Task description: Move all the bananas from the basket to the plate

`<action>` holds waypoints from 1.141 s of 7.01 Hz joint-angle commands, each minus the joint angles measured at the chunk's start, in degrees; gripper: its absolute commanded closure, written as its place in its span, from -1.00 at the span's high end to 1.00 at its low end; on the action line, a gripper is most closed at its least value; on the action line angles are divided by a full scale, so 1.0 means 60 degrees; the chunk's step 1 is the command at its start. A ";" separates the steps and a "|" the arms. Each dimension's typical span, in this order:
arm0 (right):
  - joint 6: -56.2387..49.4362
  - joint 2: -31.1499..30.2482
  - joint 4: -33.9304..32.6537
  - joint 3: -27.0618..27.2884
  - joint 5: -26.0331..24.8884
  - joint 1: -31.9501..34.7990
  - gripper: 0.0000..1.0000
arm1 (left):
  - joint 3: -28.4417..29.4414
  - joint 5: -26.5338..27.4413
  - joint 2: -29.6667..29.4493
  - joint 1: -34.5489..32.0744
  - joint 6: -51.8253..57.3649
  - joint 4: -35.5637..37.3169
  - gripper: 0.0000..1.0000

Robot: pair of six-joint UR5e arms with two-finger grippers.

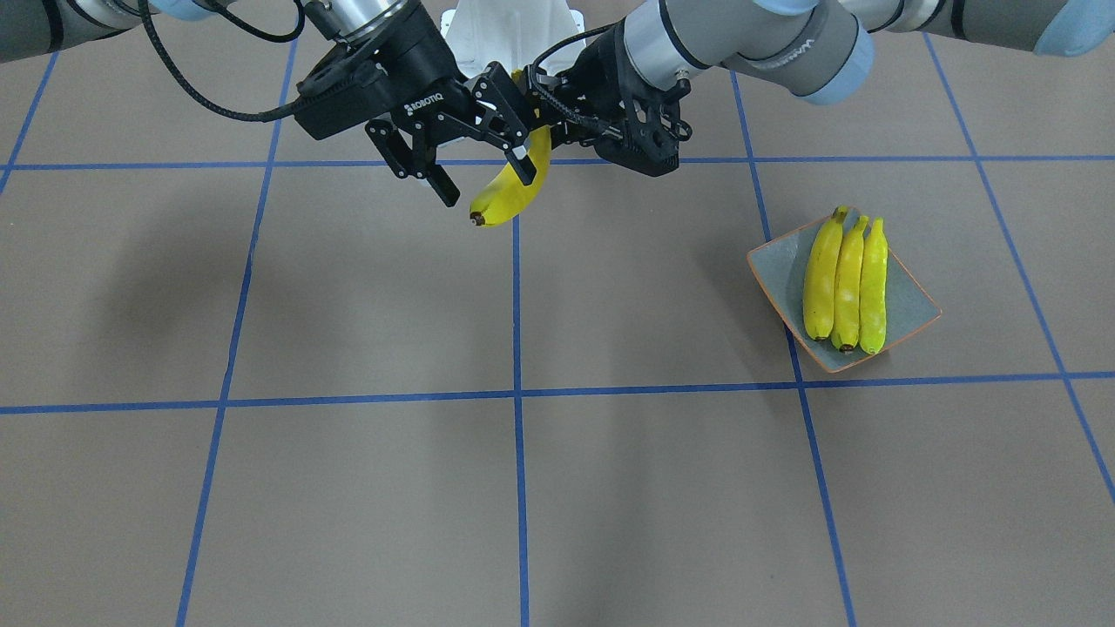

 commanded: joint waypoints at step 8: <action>-0.2033 -0.1963 -0.1003 0.0268 0.1243 0.2047 1.00 | -0.0844 -0.1421 0.3789 -0.1363 0.2628 0.0785 -1.00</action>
